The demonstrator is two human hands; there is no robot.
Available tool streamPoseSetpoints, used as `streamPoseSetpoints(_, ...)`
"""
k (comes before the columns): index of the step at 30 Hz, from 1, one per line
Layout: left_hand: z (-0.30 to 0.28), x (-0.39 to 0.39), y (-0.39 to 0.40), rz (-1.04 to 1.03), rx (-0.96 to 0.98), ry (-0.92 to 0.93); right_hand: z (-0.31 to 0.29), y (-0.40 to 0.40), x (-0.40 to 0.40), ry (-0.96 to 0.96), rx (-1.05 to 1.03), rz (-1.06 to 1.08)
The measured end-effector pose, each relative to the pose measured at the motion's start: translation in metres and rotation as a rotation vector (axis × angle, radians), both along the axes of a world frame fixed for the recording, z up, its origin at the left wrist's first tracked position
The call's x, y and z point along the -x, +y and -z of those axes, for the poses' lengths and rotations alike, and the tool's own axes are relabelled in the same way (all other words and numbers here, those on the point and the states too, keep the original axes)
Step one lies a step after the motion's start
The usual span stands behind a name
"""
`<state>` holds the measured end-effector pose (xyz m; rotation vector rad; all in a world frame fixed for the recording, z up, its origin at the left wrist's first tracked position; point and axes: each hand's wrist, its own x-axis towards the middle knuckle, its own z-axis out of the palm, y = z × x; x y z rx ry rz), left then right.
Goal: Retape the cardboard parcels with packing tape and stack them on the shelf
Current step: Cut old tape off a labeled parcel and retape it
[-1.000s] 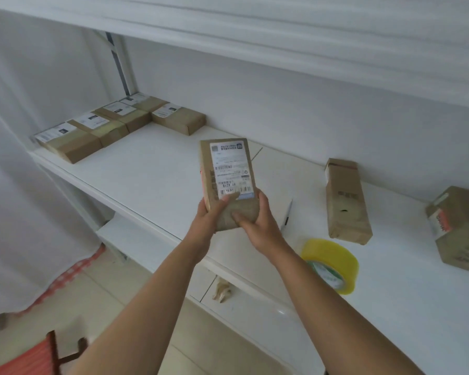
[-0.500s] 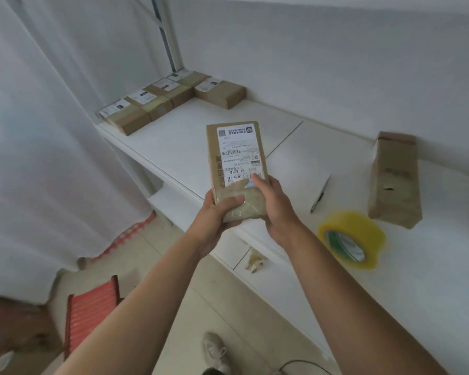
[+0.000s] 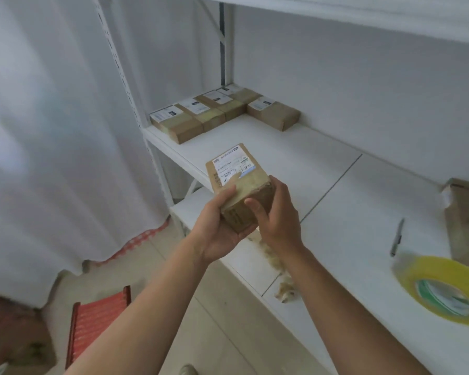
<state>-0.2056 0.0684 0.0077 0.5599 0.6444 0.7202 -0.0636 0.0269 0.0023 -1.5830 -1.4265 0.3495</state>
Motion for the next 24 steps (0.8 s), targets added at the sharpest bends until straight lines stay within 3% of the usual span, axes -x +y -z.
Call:
streamPoseSetpoints(5, 0.007, 0.055, 0.052, 0.028, -0.299, 0.185, -0.004, 0.038, 0.053, 0.577, 0.165, -0.07)
streamPoseSetpoints(7, 0.011, 0.065, 0.069, 0.066, -0.362, 0.211, 0.0, 0.05, 0.065, 0.668, 0.228, -0.028)
streamPoseSetpoints(17, 0.028, 0.057, 0.135, 0.142, -0.343, 0.283, 0.032, 0.115, 0.057, 0.704, 0.332, 0.086)
streamPoseSetpoints(24, 0.025, 0.047, 0.193, 0.037, -0.199, 0.37, 0.048, 0.181, 0.051, 0.919, 0.265, 0.079)
